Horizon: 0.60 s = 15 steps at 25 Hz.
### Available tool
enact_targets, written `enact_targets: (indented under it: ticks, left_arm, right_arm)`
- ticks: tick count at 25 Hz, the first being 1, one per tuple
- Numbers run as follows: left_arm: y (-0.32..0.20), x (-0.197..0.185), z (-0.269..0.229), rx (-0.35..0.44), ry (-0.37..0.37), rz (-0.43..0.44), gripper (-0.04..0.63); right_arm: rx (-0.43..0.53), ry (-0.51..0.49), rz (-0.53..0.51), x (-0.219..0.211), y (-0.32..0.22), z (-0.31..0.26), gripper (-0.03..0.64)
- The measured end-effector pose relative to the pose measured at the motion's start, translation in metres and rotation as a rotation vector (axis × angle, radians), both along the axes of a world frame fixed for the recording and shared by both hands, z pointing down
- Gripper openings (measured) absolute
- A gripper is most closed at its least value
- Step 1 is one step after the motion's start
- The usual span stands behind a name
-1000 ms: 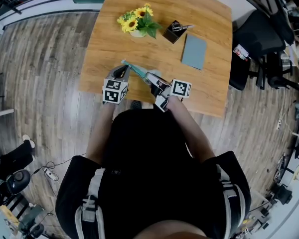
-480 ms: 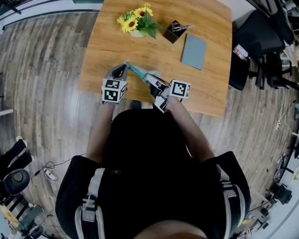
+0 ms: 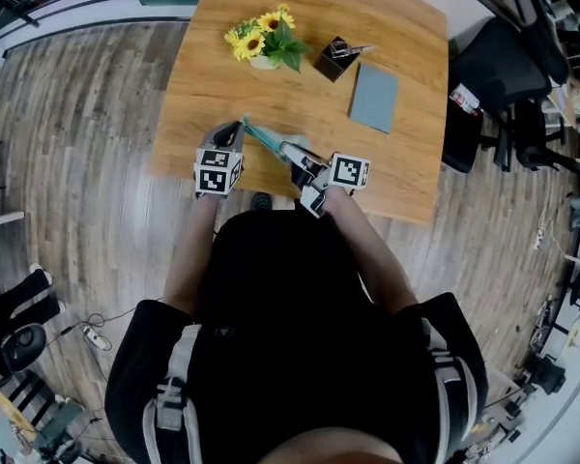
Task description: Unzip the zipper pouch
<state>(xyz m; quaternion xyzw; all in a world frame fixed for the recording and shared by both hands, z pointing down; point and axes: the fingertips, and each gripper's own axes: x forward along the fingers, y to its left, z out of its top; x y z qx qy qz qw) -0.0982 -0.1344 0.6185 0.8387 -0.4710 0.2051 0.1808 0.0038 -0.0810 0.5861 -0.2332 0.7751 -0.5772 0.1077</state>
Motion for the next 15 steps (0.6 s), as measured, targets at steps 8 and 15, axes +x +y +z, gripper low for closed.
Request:
enact_targets:
  ticks: [8,15]
  left_arm:
    - [-0.007,-0.007,0.0,0.014,-0.023,-0.037,0.015]
    - [-0.011,-0.013,0.0,0.014,-0.026,-0.071,0.014]
  right_arm:
    - [0.052,-0.02,-0.032,0.0,0.001,-0.01,0.04]
    - [0.037,-0.008,-0.025,0.008,0.005,-0.008,0.038]
